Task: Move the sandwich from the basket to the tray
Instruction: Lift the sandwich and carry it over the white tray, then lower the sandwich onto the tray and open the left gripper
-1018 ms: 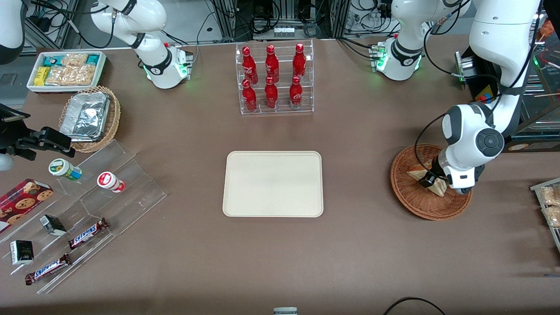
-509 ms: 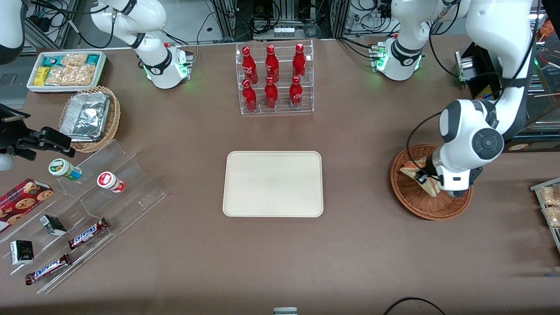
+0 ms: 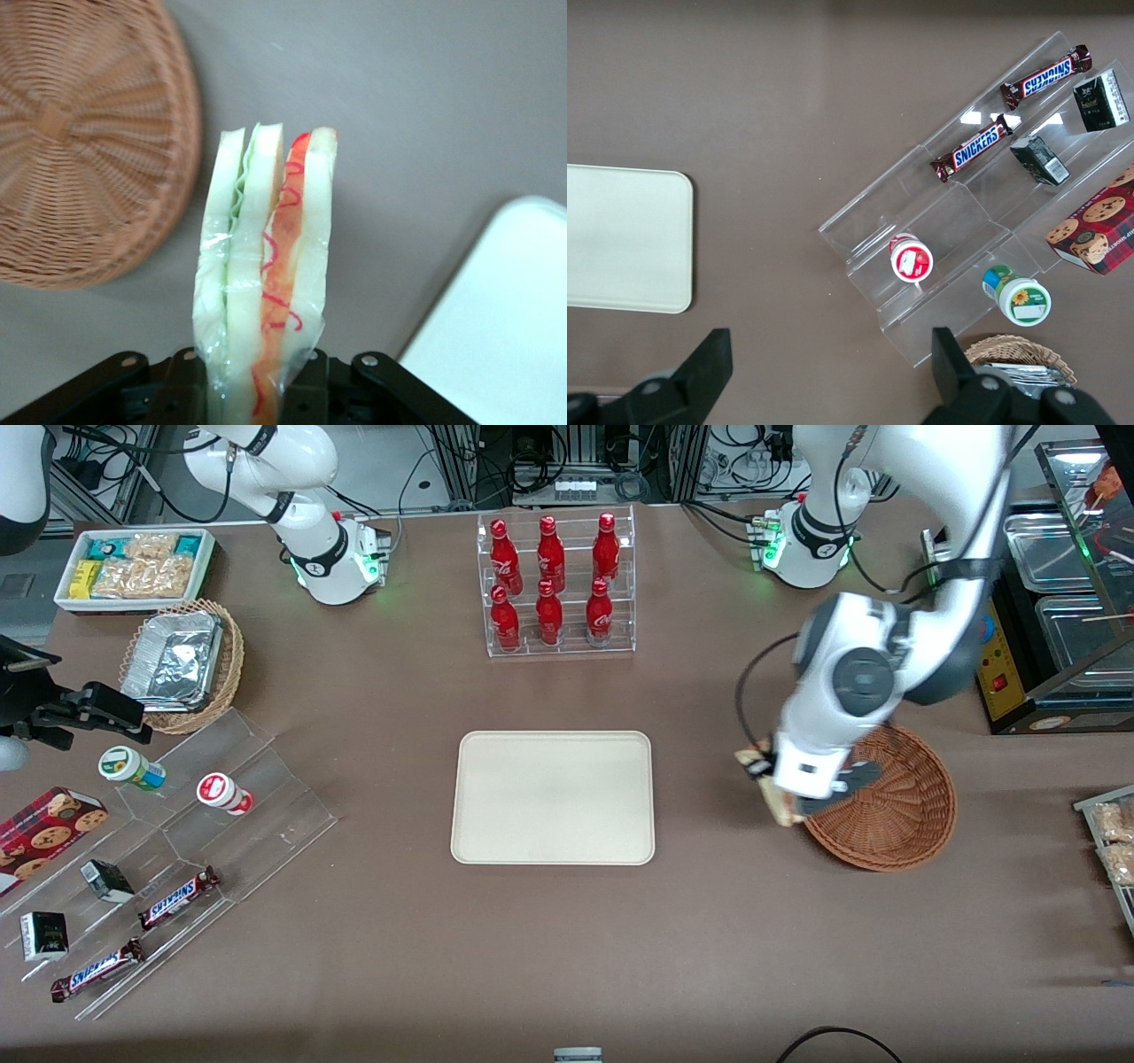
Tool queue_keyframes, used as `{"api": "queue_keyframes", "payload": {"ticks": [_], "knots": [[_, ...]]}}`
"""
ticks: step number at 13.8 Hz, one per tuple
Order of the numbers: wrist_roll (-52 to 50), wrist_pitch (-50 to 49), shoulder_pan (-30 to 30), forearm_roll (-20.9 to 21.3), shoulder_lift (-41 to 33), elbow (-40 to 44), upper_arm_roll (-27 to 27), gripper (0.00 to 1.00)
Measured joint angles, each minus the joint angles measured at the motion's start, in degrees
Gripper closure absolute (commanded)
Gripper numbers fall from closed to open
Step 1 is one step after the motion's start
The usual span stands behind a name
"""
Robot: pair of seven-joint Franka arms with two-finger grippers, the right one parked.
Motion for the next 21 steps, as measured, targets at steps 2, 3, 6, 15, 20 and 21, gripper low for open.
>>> {"api": "queue_keyframes", "payload": {"ticks": [2,3,6,15,20,21], "knots": [[1.30,0.08,-4.12,0.02,3.43,2.50,-0.09,0.80],[2.64,0.10,-5.90,0.02,5.43,4.07,-0.15,0.83],[6.15,1.52,-10.51,0.00,11.47,8.97,-0.29,0.82],[6.64,12.00,-15.97,-1.96,26.05,19.10,-0.31,0.83],[6.05,11.22,-16.40,-2.61,27.51,21.70,-0.31,0.78],[6.03,10.96,-16.41,-2.63,27.53,21.71,-0.30,0.74]]}}
